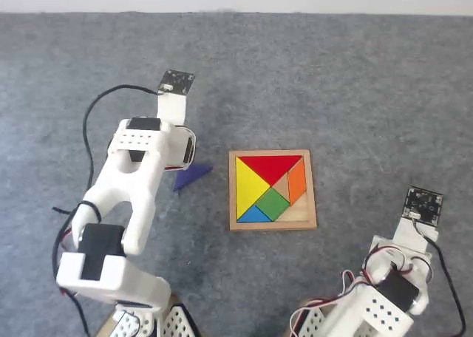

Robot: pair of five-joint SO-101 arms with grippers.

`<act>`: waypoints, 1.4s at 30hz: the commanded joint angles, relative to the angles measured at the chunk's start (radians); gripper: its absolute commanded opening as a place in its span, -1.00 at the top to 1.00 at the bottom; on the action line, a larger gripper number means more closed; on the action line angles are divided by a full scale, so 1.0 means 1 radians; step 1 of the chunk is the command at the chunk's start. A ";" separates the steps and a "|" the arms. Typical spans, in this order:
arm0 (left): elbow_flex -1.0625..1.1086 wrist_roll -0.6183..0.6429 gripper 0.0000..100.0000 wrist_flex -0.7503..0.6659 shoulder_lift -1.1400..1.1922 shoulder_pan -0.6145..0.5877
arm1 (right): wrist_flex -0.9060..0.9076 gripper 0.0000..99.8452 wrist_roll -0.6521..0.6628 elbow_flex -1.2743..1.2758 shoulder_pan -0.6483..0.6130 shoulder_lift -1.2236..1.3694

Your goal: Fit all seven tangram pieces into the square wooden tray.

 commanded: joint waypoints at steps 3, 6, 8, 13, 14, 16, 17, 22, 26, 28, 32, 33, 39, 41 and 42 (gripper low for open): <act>-0.012 0.015 0.81 -0.011 -0.058 -0.014 | 0.010 0.77 0.011 0.018 -0.005 -0.021; -0.015 0.048 0.74 -0.011 -0.058 -0.046 | 0.010 0.77 0.011 0.018 -0.005 -0.021; -0.024 0.064 0.71 -0.011 -0.058 -0.068 | 0.010 0.77 0.011 0.018 -0.005 -0.021; -0.127 -0.020 0.70 0.123 -0.077 -0.101 | 0.007 0.77 0.011 0.018 -0.005 -0.018; -0.134 -0.051 0.70 0.155 -0.087 -0.100 | 0.007 0.77 0.011 0.018 -0.005 -0.018; -0.137 -0.133 0.70 0.206 -0.106 -0.097 | 0.005 0.77 0.011 0.018 -0.005 -0.018; -0.137 -0.193 0.70 0.219 -0.107 -0.097 | 0.005 0.77 0.011 0.018 -0.005 -0.018; -0.166 -0.368 0.61 0.264 -0.032 -0.087 | 0.004 0.77 0.011 0.018 -0.005 -0.018; -0.254 -0.390 0.60 0.311 0.040 -0.040 | 0.004 0.77 0.011 0.018 -0.005 -0.016; -0.280 -0.393 0.60 0.322 0.075 -0.005 | 0.004 0.77 0.011 0.018 -0.005 -0.016; -0.282 -0.396 0.60 0.313 0.135 0.081 | 0.004 0.77 0.011 0.018 -0.005 -0.016; -0.285 -0.396 0.60 0.305 0.153 0.098 | 0.004 0.77 0.011 0.018 -0.005 -0.016; -0.286 -0.396 0.60 0.239 0.258 0.104 | 0.004 0.77 0.011 0.018 -0.005 -0.016; -0.286 -0.399 0.60 0.213 0.281 0.087 | 0.004 0.77 0.011 0.018 -0.005 -0.016; -0.286 -0.413 0.60 0.207 0.284 0.075 | 0.004 0.77 0.011 0.018 -0.005 -0.016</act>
